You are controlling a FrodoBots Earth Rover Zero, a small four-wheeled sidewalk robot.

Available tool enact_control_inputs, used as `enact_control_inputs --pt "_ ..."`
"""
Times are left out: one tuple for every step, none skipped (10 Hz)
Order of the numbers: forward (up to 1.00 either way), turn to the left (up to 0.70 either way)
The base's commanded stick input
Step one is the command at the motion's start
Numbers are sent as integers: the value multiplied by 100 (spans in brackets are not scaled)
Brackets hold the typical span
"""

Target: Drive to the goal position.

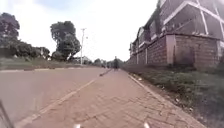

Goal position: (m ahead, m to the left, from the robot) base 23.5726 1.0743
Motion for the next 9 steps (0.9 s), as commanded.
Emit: enact_control_inputs --pt "50 -32" --pt "50 -6" --pt "50 0" --pt "50 0" --pt "50 0" --pt "50 0" --pt "50 0" --pt "50 0" --pt "50 0"
